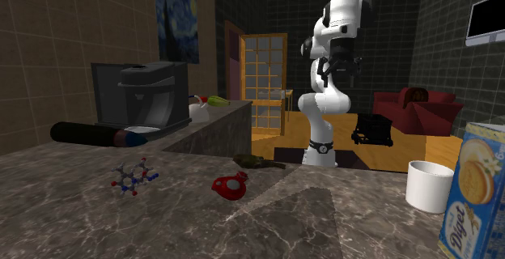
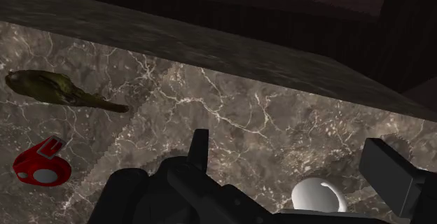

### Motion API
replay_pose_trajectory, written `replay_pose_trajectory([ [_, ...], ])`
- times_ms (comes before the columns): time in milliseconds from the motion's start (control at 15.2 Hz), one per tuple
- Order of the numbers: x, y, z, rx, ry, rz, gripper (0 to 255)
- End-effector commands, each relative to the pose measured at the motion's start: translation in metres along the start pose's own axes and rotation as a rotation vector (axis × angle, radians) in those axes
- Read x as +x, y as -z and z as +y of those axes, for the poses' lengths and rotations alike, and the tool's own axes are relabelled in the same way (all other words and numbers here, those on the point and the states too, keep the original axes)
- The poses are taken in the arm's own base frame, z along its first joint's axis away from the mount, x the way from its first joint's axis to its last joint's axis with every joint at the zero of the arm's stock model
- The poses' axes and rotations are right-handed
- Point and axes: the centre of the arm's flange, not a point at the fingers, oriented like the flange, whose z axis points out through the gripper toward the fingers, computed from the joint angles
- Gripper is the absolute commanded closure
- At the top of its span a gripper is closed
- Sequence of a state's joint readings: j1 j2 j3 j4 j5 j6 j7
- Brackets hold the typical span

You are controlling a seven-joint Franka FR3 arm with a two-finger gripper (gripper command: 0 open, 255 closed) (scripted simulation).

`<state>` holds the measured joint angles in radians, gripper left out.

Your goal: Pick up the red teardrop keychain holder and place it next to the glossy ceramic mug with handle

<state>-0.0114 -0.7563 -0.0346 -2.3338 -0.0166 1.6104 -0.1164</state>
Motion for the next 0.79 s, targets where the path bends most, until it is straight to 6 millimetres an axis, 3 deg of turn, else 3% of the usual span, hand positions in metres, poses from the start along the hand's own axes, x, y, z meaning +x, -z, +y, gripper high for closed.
replay_pose_trajectory([
  [0,0.000,0.000,0.000,0.000,0.000,0.000,0],
  [726,0.088,-0.068,0.102,-0.018,-0.067,-0.082,0],
])
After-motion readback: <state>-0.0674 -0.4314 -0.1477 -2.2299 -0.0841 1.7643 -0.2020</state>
